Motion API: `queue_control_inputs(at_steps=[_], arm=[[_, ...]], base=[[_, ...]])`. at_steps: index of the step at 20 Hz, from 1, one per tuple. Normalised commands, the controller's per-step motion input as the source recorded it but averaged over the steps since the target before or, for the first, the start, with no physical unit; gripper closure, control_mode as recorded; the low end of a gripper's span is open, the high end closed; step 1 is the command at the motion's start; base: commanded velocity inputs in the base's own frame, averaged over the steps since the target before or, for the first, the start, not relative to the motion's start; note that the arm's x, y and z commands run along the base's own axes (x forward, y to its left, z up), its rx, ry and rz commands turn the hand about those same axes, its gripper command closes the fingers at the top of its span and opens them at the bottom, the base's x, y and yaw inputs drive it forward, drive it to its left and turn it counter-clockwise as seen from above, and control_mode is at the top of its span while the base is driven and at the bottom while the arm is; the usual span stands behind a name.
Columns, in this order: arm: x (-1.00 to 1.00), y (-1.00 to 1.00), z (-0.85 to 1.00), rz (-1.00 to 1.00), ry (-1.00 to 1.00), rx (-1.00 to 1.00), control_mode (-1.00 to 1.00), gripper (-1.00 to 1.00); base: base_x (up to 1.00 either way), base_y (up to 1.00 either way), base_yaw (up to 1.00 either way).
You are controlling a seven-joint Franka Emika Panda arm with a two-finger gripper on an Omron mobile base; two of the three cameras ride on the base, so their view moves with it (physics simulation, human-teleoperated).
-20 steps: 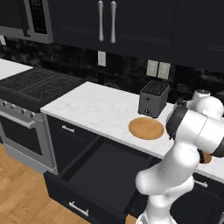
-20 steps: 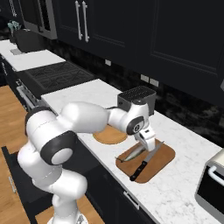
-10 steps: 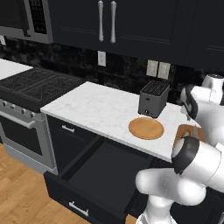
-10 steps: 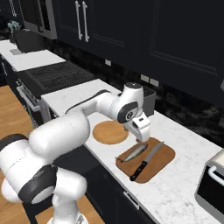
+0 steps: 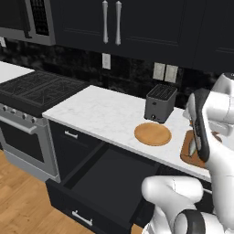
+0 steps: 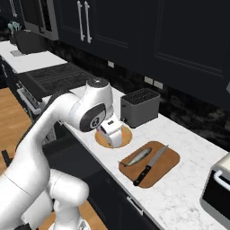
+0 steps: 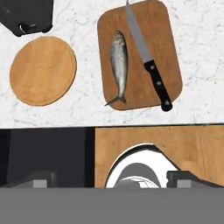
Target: Pick up the knife from the drawer and place it on the cutting board. Then place the meat from the plate to the cutting board.
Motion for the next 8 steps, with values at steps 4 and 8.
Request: queue_control_inputs(at_steps=[4, 8], arm=[[-1.00, 0.81, 0.56, 0.00, -0.24, 0.00, -1.00, -1.00], [-0.97, 0.61, 0.66, 0.03, -0.22, 0.00, -1.00, -1.00]], base=[[0.00, 0.00, 0.00], [0.00, 0.00, 0.00]])
